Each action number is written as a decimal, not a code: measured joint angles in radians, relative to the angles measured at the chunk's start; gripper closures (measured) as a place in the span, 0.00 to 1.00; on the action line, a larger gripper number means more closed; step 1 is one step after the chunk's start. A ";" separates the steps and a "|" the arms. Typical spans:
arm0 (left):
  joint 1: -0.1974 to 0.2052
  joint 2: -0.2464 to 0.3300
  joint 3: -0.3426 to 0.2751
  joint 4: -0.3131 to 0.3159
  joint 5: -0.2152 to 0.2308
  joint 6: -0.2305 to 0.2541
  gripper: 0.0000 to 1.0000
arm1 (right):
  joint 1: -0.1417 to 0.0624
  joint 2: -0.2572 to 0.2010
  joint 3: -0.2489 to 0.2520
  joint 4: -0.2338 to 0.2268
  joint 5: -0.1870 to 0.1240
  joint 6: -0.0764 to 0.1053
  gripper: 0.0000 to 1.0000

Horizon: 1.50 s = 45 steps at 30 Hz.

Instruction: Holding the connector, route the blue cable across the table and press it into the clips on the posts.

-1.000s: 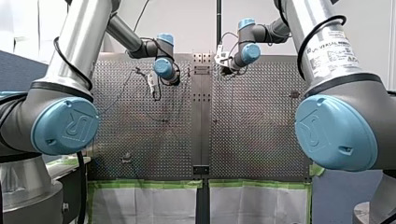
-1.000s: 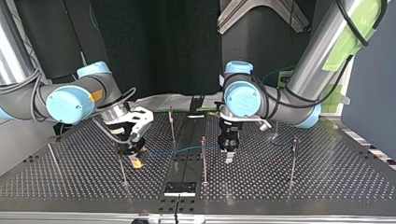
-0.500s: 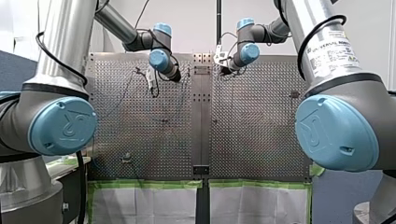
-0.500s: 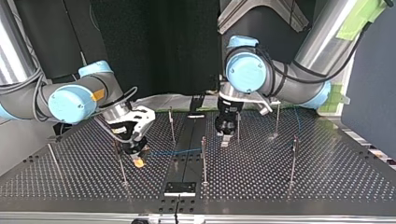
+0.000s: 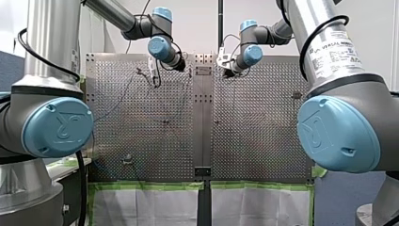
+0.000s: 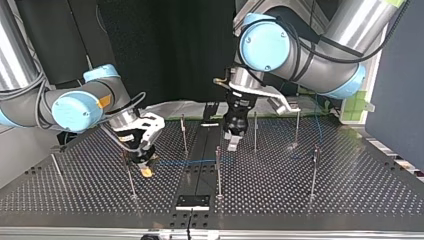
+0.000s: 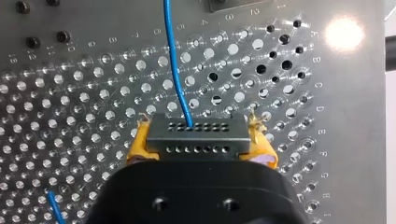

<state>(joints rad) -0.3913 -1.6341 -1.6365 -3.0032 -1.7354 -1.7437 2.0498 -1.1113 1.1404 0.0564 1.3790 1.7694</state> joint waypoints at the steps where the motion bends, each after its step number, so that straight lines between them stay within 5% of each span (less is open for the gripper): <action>1: -0.011 0.001 0.001 0.002 -0.003 0.004 0.00 | -0.001 0.000 0.000 0.000 0.000 0.000 1.00; 9: -0.092 -0.012 0.027 0.044 -0.068 0.007 0.00 | -0.003 -0.002 0.000 0.000 0.002 0.000 1.00; 19: -0.165 -0.095 0.109 0.013 -0.144 0.027 0.00 | -0.004 -0.002 0.000 -0.001 0.002 0.000 1.00; 26: -0.166 -0.131 0.179 0.001 -0.185 0.034 0.00 | -0.004 -0.002 0.000 -0.001 0.002 0.000 1.00; 45: -0.172 -0.253 0.315 -0.041 -0.204 0.042 0.00 | -0.004 -0.001 0.000 -0.002 0.002 0.000 1.00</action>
<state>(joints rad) -0.5636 -1.8876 -1.3218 -3.0442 -1.9394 -1.7017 2.0461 -1.1128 1.1407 0.0544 1.3807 1.7690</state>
